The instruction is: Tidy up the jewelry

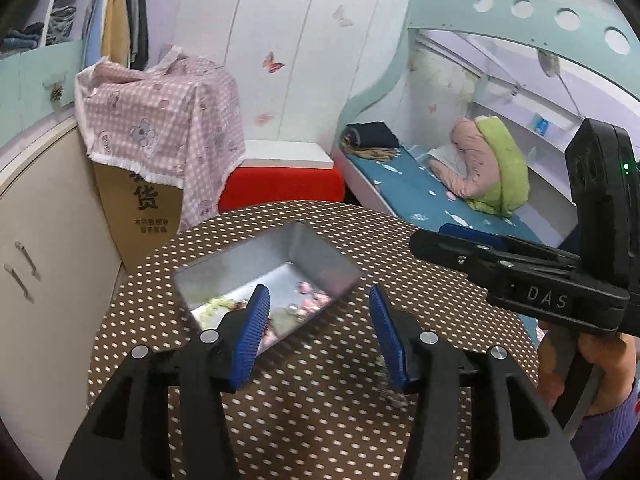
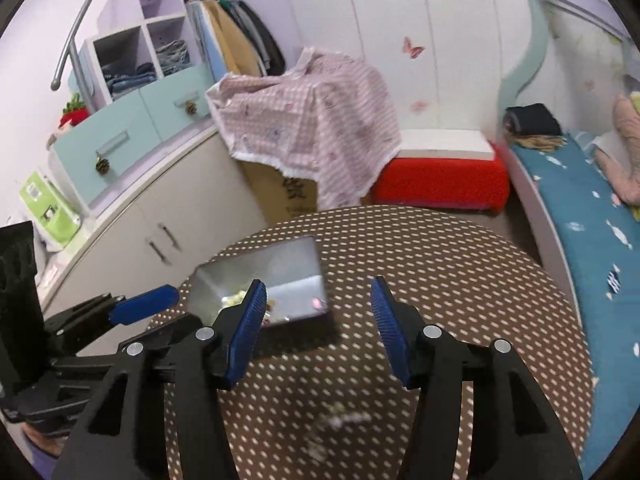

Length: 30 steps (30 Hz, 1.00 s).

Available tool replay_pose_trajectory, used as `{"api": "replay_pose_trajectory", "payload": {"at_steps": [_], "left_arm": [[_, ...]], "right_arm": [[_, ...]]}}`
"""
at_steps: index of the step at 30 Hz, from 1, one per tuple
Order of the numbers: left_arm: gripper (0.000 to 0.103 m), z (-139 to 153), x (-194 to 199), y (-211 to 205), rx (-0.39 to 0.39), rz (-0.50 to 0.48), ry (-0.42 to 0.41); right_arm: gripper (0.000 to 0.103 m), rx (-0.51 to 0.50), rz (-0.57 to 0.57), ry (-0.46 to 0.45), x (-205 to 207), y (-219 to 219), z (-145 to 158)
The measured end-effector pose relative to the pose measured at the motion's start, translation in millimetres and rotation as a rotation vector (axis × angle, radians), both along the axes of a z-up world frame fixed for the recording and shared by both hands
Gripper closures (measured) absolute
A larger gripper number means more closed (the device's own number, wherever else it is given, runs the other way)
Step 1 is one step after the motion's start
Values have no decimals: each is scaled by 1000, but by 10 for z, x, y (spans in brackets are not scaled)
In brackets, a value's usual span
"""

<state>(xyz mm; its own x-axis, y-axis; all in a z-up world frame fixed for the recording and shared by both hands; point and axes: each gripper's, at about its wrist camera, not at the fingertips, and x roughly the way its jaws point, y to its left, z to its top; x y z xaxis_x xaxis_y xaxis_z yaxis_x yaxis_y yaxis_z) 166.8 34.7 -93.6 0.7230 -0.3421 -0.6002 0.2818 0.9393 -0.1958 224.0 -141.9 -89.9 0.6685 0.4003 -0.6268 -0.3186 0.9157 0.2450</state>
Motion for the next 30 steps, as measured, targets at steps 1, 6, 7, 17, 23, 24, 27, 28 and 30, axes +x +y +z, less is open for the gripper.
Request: {"api": "replay_pose_trajectory", "payload": {"at_steps": [1,6,7,17,23,24,27,28,30], "left_arm": [[53,-11,-32,-46,0,-10,0],[53,-171,-151,-297,15,-46,32],[53,-224,-159,-343,16,-52,46],[53,-687,-165,-692,70,-91,163],[53,-876,-122,-820,131,-93,200],[53,-895,-113,-837,144,-90,201],[53,-931,-101,-867,171,-86,203],[54,-949,-91,-874,179,-85,207],[56,-957,-84,-871,189,-80,198]], "right_arm": [[45,-6,-15,-3,-45,-60,-11],[44,-27,-76,2,-288,-385,-171],[44,-27,-84,9,-320,-436,-213],[43,12,-155,94,-591,-896,-702],[44,35,-155,125,-682,-987,-874],[44,39,-155,126,-695,-997,-889],[43,45,-149,125,-715,-1004,-904],[43,47,-148,125,-710,-995,-897],[43,49,-145,124,-711,-986,-897]]}}
